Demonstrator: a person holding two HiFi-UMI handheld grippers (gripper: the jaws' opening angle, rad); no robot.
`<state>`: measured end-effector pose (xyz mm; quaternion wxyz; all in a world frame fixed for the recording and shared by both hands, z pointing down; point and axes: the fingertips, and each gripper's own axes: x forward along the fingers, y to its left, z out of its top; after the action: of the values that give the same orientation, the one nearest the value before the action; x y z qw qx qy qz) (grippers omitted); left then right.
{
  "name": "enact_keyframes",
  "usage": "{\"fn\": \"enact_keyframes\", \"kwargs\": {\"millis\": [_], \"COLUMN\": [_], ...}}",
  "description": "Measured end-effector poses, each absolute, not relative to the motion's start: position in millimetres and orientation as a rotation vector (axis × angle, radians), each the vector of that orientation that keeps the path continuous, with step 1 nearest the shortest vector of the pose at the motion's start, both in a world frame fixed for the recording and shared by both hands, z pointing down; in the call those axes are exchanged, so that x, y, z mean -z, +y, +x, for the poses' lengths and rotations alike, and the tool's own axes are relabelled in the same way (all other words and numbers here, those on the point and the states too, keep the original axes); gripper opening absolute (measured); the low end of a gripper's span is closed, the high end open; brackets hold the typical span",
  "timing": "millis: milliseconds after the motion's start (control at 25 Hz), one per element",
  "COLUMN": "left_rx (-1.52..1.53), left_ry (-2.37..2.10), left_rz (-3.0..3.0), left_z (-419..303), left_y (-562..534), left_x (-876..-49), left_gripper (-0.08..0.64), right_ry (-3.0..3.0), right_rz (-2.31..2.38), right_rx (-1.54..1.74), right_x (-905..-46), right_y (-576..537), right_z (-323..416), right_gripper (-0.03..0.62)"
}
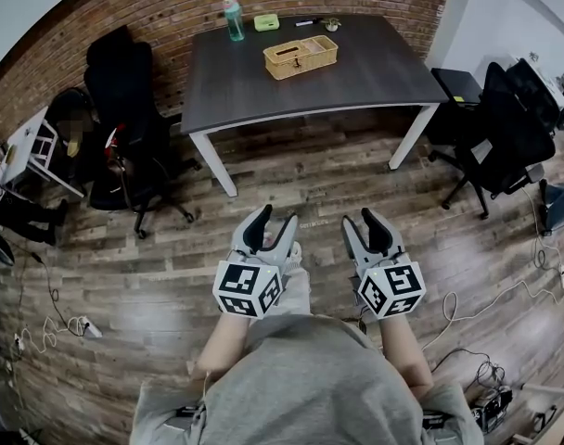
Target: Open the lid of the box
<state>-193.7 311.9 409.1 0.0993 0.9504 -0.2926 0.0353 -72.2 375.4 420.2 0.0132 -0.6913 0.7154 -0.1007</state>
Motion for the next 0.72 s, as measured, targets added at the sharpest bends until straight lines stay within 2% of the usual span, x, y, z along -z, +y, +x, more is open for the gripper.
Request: {"fn": "enact_keyframes", "kwargs": {"millis": [280,720], "left_rx": [-0.118,-0.115], "left_ry": [-0.884,-0.878], "left_rz": [2.81,2.778], "left_z": [-171.2,-139.0], "left_y": [271.2,181.3], "left_x": [-414.8,-414.9], "left_gripper": [0.232,0.233], "right_ry": [2.21,2.191], "right_rz": [-2.154,-2.138], "right_rx": [0.332,0.387], "right_x": [-423.6,-420.9], "right_y": [334.7,245.0], "right_z": [-43.4,-7.6], "right_gripper": [0.209,0.213]}}
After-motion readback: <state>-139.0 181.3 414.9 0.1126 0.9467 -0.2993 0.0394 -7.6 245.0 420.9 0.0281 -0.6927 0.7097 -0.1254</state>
